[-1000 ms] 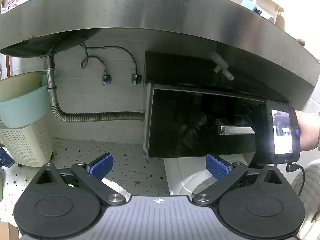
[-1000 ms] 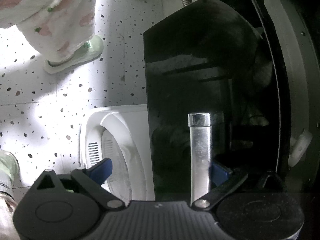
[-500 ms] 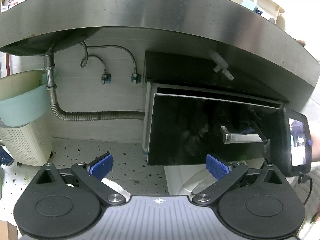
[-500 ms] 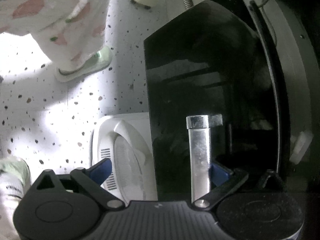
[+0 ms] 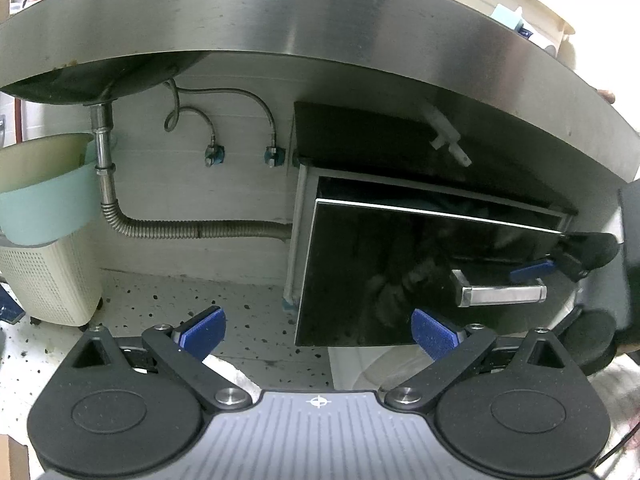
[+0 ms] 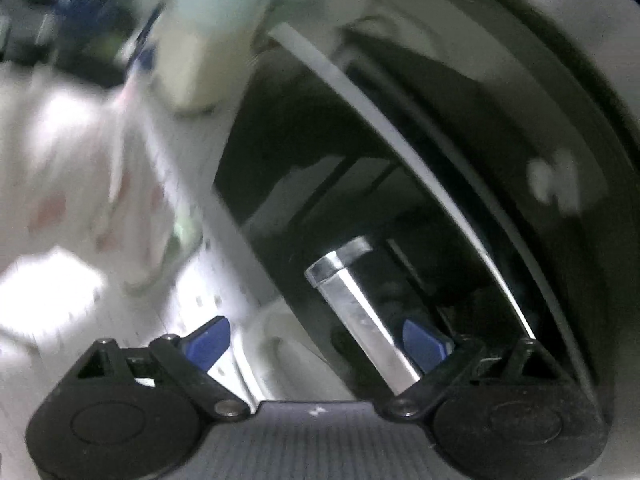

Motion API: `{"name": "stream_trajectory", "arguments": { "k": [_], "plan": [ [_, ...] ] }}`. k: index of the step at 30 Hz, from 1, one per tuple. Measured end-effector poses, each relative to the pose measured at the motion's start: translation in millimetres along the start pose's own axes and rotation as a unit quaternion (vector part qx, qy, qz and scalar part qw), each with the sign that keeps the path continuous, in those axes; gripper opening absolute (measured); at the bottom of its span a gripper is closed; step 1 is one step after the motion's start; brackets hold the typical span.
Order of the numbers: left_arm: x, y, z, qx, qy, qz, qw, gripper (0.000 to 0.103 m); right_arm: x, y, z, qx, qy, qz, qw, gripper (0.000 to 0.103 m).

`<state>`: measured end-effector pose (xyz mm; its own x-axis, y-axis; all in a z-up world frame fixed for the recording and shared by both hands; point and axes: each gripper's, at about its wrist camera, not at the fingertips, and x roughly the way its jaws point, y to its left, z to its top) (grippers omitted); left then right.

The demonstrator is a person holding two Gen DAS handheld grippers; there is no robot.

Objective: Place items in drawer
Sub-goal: 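Pull the drawer open by its handle with the right gripper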

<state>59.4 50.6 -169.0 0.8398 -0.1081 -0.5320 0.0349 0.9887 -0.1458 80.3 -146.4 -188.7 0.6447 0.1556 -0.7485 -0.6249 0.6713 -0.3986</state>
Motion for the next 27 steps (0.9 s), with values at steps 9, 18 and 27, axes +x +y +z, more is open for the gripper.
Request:
{"name": "stream_trajectory", "arguments": {
  "k": [9, 18, 27],
  "plan": [
    [-1, 5, 1, -0.01, -0.001, -0.001, 0.9999, 0.101, -26, -55, -3, 0.274, -0.027, -0.02, 0.961, 0.094],
    [-2, 7, 0, -0.016, -0.002, -0.003, 0.9999, 0.101, -5, -65, -14, 0.387, -0.004, -0.038, 0.921, 0.094],
    [-2, 8, 1, -0.02, -0.002, -0.004, 0.9998, 0.101, 13, -64, -19, 0.402, 0.03, -0.054, 0.913, 0.094]
  ]
}}
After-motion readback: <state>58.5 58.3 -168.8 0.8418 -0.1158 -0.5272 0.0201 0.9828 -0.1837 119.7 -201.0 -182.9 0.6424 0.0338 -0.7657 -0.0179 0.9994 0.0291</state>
